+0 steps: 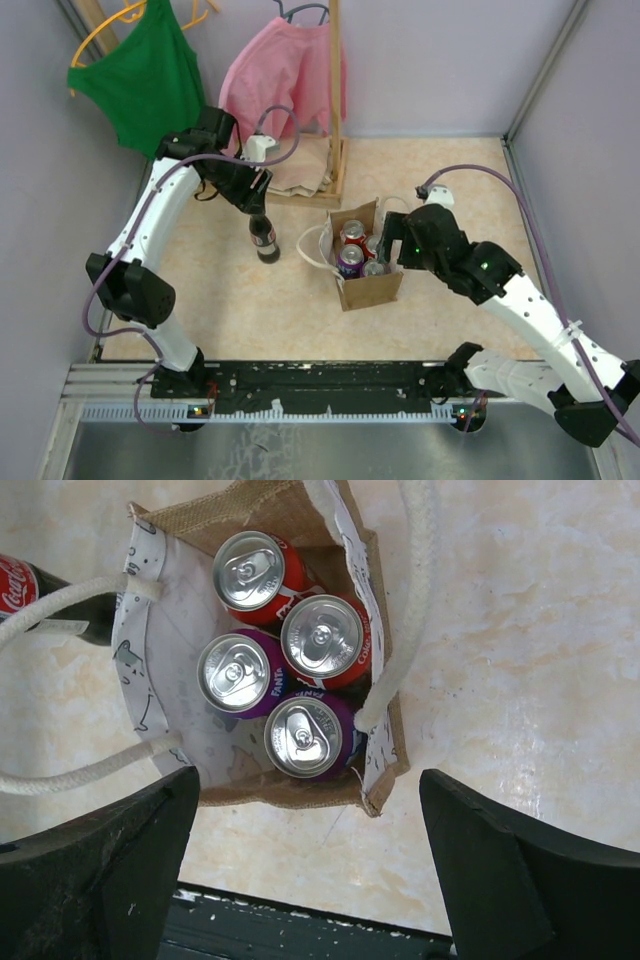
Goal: Place the beverage into the canvas bag
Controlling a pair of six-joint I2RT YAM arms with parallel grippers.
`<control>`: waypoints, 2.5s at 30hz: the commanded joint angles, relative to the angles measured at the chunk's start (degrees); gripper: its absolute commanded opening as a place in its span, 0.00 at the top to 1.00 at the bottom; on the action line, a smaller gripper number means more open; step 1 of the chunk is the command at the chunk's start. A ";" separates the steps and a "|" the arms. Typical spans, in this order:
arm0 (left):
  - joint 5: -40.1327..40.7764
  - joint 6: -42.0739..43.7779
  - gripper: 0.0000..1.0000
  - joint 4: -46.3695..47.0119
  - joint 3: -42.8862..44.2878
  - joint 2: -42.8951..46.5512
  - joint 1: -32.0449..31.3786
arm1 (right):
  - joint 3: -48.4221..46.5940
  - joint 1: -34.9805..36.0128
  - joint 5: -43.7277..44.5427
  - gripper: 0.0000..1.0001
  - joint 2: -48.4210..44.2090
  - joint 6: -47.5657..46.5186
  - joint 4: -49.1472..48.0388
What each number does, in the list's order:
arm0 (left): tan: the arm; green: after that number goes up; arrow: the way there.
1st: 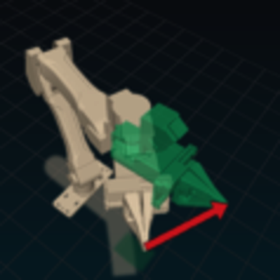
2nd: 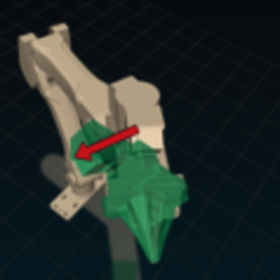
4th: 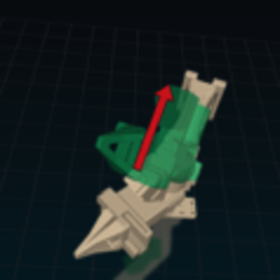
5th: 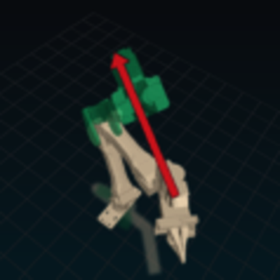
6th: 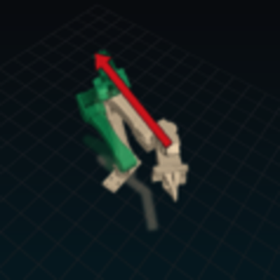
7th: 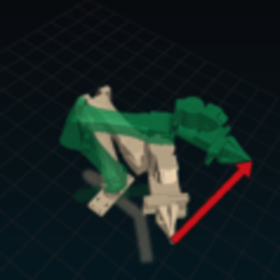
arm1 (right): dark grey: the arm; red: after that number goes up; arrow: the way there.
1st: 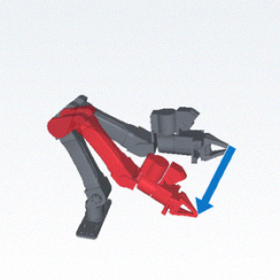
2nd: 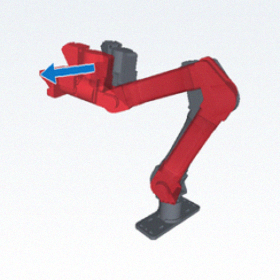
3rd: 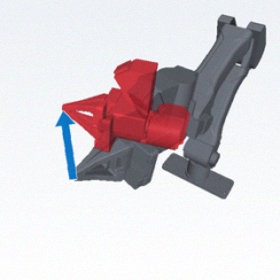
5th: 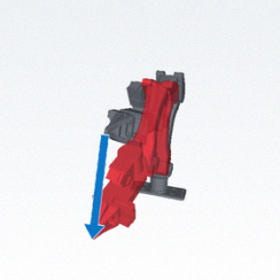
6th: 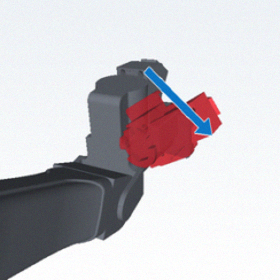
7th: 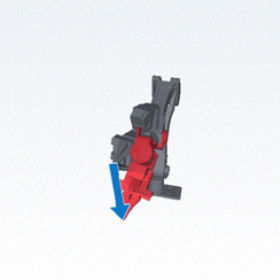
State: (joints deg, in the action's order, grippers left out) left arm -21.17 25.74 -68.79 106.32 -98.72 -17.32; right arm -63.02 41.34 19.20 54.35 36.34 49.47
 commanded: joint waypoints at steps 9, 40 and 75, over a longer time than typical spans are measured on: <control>0.74 2.01 0.36 -6.33 1.38 0.01 -0.86 | 0.62 -0.56 -0.54 0.09 -0.27 1.07 -1.13; 2.80 0.88 0.46 -1.67 -3.05 0.85 -2.95 | 1.22 -0.56 -1.15 0.08 -0.37 1.04 -1.13; 3.15 -0.04 0.72 3.64 -6.92 2.39 -4.42 | 0.71 -0.58 -1.63 0.05 0.76 0.40 -1.66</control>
State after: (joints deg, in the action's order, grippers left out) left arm -16.51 25.85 -65.32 99.68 -97.41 -21.30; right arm -60.75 41.34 17.58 55.05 37.10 49.28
